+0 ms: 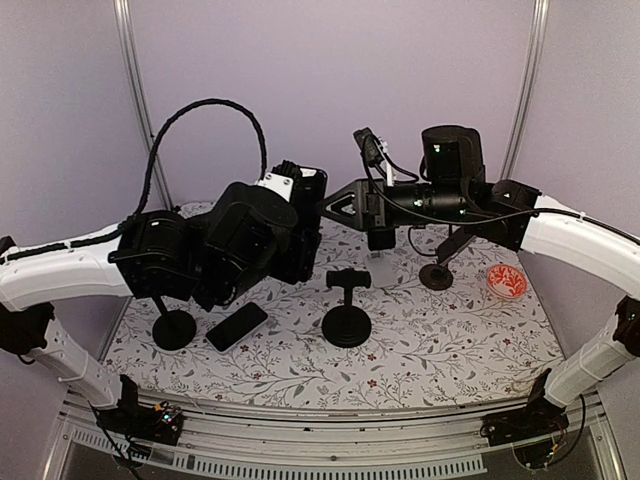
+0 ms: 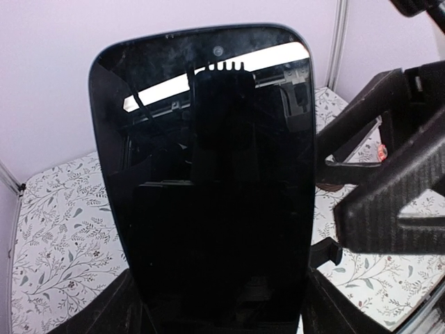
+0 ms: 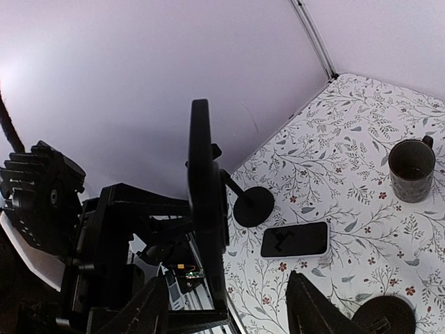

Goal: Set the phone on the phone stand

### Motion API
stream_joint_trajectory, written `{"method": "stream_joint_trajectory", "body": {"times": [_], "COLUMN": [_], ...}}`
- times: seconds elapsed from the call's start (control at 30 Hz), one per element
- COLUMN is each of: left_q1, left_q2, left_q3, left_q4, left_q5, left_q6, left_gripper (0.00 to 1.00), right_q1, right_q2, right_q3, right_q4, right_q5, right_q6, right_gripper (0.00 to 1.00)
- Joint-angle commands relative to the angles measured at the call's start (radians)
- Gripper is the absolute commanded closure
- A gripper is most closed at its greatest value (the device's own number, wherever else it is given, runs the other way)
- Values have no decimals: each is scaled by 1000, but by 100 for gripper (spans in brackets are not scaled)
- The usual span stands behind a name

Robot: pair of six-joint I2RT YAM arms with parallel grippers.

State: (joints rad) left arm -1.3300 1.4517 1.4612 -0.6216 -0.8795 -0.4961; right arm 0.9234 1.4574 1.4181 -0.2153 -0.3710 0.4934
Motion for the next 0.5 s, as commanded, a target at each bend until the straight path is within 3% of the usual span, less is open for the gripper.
{"method": "stream_joint_trajectory", "body": {"times": [0.0, 0.07, 0.3, 0.4, 0.47], "left_q1": [-25, -26, -28, -29, -28], "left_q2": [11, 15, 27, 37, 43], "left_q3": [48, 52, 67, 74, 79], "left_q4": [57, 57, 55, 42, 26], "left_q5": [-18, -20, -30, -28, -26], "left_q6": [22, 24, 43, 44, 43], "left_gripper": [100, 100, 99, 82, 50], "right_q1": [7, 8, 9, 8, 9], "right_q2": [15, 20, 32, 33, 33], "right_q3": [11, 12, 9, 5, 4], "right_q4": [58, 71, 91, 99, 104], "right_q5": [-21, -29, -46, -40, -39], "right_q6": [-7, -7, -14, -13, -16], "right_gripper": [46, 52, 90, 98, 100]}}
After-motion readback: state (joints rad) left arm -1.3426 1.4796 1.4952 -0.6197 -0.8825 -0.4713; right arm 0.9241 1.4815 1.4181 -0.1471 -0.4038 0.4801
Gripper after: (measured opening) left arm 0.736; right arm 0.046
